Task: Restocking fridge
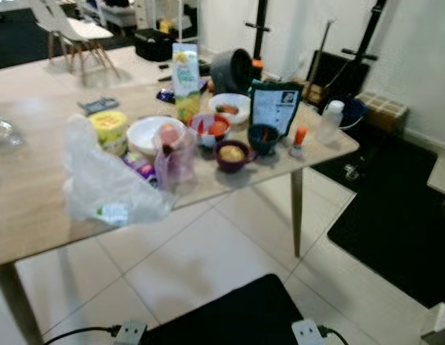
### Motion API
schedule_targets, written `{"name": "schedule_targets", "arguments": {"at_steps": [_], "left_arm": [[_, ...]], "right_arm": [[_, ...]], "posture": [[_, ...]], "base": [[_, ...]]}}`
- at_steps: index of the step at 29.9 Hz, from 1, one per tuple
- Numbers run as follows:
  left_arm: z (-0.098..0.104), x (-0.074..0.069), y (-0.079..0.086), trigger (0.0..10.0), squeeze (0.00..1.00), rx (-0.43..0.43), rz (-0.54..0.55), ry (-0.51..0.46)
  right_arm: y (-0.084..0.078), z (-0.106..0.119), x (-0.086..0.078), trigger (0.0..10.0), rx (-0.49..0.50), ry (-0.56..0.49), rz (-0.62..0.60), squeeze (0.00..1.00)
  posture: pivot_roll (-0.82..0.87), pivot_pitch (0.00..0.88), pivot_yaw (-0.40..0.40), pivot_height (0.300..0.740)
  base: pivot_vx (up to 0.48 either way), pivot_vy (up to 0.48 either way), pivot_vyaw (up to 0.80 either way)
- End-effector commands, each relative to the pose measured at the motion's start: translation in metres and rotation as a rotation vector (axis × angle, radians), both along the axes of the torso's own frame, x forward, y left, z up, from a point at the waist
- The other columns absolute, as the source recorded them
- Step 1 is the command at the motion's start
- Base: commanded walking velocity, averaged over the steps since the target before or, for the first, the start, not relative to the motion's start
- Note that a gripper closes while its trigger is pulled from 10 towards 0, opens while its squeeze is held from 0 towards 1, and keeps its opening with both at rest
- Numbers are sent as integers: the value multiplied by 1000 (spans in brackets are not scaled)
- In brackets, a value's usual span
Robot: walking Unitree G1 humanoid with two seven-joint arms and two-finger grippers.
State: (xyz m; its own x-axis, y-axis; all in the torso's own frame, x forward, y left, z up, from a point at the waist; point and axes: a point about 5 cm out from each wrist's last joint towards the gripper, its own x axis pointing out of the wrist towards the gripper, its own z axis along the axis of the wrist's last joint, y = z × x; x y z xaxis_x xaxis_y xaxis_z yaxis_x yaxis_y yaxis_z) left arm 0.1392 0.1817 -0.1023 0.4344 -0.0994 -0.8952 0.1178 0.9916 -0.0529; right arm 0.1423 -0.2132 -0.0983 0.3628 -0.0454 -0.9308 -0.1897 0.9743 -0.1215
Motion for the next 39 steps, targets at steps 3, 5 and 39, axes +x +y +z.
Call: {"name": "schedule_targets", "arguments": {"at_steps": [3,5,39], "left_arm": [[-3,-8,0,10000,0,5,-10,31],[-3,-9,0,10000,0,5,-9,31],[-3,-8,-1,10000,0,0,-11,27]], "right_arm": [[2,-3,-6,10000,6,20,-15,0],[2,-3,-6,10000,6,21,-16,0],[-2,-3,-9,10000,-25,34,-27,0]], "posture": [[86,0,-40,740],[86,0,-40,740],[87,0,-38,740]], "base": [[0,0,-800],[0,0,-800],[0,0,-800]]}}
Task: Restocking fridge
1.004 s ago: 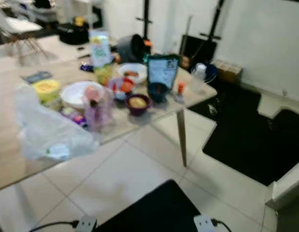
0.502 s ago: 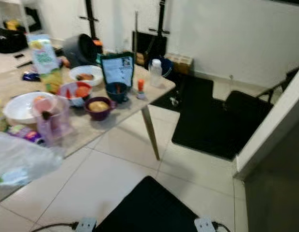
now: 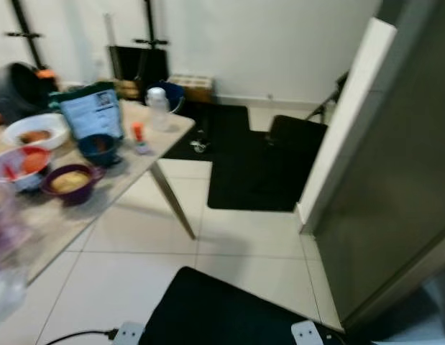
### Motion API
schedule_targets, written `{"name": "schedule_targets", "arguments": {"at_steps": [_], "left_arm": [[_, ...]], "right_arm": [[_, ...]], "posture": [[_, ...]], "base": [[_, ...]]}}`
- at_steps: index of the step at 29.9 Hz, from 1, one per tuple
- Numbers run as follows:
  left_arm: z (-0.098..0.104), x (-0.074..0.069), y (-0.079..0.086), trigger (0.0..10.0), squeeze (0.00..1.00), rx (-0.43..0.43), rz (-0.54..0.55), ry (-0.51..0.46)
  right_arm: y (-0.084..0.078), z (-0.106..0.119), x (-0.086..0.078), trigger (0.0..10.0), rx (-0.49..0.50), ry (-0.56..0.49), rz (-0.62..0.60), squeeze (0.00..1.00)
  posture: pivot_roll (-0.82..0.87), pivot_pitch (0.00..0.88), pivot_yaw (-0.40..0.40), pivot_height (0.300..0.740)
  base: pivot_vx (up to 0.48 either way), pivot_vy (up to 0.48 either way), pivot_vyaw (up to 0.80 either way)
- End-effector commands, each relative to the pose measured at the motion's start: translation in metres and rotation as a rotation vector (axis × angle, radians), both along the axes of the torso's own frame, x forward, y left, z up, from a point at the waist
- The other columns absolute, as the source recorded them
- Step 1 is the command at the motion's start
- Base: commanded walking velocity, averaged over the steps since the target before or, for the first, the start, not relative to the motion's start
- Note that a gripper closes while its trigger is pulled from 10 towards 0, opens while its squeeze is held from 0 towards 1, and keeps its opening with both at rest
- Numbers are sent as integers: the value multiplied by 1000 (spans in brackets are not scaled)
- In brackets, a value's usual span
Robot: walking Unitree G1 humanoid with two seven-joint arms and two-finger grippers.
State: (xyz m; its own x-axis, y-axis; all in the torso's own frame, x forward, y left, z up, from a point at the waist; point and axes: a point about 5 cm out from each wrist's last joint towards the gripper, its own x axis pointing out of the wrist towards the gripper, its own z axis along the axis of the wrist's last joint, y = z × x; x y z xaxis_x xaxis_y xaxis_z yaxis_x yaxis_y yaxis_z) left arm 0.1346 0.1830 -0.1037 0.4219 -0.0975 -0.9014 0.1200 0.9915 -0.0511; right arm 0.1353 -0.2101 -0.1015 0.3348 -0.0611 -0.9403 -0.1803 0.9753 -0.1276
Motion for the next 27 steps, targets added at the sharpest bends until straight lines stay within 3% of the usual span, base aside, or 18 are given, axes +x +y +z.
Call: {"name": "schedule_targets", "arguments": {"at_steps": [1,27], "left_arm": [[-1,-3,-2,10000,0,-4,-7,13],[0,-1,1,10000,0,6,-22,8]], "right_arm": [[-5,0,-2,10000,-13,6,-15,0],[-5,0,-3,10000,-12,8,-23,0]], "posture": [[86,0,-38,740],[86,0,-35,740]], "base": [[0,0,-800],[0,0,-800]]}}
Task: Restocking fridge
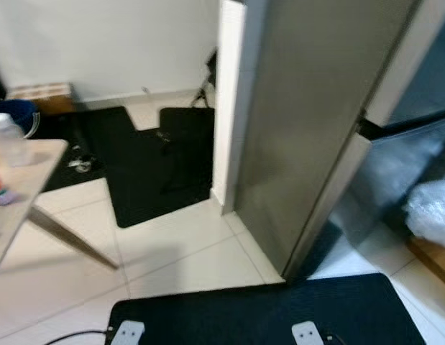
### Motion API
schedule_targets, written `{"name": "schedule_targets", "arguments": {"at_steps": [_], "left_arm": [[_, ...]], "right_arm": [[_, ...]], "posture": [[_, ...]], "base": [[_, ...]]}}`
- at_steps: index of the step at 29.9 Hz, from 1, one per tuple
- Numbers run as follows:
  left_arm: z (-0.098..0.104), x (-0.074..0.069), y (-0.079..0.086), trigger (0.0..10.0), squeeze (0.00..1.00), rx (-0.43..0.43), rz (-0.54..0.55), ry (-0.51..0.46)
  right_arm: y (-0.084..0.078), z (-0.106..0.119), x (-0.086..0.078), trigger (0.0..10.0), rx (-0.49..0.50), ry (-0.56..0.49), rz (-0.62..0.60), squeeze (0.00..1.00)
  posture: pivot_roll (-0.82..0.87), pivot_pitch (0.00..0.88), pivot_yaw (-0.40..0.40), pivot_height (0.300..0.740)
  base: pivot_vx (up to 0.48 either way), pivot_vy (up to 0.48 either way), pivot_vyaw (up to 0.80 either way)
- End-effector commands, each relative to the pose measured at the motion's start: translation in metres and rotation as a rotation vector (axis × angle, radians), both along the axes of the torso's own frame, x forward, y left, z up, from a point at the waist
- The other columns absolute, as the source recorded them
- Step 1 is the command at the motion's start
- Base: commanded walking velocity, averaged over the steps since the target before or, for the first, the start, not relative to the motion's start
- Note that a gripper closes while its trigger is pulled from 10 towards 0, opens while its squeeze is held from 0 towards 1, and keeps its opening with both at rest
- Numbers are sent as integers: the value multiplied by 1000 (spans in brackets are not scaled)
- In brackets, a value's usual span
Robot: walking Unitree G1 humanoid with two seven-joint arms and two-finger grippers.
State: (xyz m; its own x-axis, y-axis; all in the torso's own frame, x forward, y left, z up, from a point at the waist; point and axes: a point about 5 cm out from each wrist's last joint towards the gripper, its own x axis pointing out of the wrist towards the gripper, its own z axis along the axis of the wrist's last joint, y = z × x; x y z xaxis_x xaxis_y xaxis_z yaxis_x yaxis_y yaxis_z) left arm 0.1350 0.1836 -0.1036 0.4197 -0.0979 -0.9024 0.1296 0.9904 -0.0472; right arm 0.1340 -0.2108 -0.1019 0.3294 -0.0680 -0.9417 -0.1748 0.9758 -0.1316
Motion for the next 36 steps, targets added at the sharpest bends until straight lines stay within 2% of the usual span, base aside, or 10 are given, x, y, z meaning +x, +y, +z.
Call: {"name": "schedule_targets", "arguments": {"at_steps": [1,31,36], "left_arm": [[-1,-2,0,10000,0,1,-12,6],[0,0,0,10000,0,-12,-4,2],[0,0,0,10000,0,-18,3,1]], "right_arm": [[-4,0,-2,10000,-6,2,-18,0],[-2,0,-1,10000,2,-3,-25,0],[-2,0,-1,10000,0,-5,-27,0]], "posture": [[87,0,-34,740],[89,0,-33,740],[88,0,-31,740]], "base": [[0,0,-800],[0,0,-800],[0,0,0]]}}
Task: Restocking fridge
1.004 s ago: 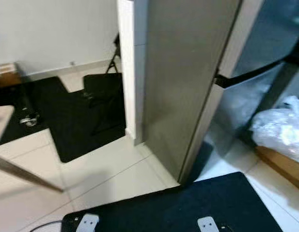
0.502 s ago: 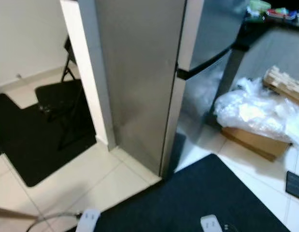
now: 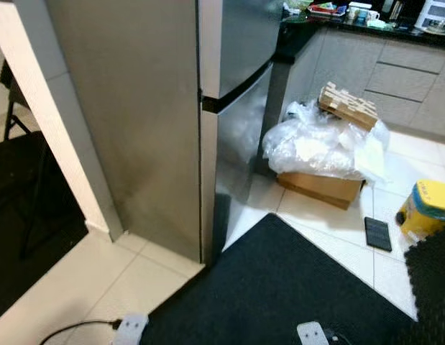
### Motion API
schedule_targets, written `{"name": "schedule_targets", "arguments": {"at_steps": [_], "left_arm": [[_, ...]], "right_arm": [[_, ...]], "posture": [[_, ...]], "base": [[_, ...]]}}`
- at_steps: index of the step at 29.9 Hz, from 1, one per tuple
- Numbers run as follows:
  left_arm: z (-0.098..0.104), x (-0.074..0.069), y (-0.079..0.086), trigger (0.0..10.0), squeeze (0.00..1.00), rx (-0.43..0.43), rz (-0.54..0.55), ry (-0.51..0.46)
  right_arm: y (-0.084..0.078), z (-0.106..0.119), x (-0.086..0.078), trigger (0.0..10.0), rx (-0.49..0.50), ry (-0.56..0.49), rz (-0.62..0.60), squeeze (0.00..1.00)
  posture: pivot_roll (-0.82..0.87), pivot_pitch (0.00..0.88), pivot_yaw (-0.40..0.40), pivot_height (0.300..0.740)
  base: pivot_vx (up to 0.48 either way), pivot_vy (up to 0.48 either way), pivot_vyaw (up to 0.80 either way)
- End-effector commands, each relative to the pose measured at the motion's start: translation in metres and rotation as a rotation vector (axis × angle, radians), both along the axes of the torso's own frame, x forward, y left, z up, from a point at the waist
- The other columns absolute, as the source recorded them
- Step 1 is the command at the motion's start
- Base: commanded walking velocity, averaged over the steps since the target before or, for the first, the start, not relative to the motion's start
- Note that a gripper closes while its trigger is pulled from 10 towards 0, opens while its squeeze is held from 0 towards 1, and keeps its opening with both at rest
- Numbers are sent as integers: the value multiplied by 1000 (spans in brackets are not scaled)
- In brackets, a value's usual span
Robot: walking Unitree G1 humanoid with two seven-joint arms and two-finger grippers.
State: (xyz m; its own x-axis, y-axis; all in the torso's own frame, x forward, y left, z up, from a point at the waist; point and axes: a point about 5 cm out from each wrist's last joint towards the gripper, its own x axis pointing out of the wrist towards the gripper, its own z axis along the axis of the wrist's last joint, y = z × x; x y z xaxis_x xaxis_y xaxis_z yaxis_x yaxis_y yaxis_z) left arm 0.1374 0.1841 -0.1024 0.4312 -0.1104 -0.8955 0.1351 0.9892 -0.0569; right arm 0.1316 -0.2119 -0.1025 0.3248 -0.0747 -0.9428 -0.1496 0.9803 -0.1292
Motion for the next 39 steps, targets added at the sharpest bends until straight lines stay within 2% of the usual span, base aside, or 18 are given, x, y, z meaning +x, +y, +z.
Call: {"name": "schedule_targets", "arguments": {"at_steps": [1,7,19,39], "left_arm": [[-1,-3,0,10000,0,-7,8,15],[-1,-2,0,10000,0,-10,14,13],[-1,-2,-1,10000,0,-14,18,11],[0,1,-1,10000,0,-26,-11,12]], "right_arm": [[0,1,1,10000,-2,-9,-2,0],[1,1,2,10000,1,-12,4,0],[1,0,1,10000,2,-5,8,0],[1,1,4,10000,0,-15,15,0]], "posture": [[88,0,-31,740],[89,0,-32,740],[90,0,-35,740],[87,0,-33,740]], "base": [[0,0,0],[0,0,0],[0,0,-800],[0,0,0]]}}
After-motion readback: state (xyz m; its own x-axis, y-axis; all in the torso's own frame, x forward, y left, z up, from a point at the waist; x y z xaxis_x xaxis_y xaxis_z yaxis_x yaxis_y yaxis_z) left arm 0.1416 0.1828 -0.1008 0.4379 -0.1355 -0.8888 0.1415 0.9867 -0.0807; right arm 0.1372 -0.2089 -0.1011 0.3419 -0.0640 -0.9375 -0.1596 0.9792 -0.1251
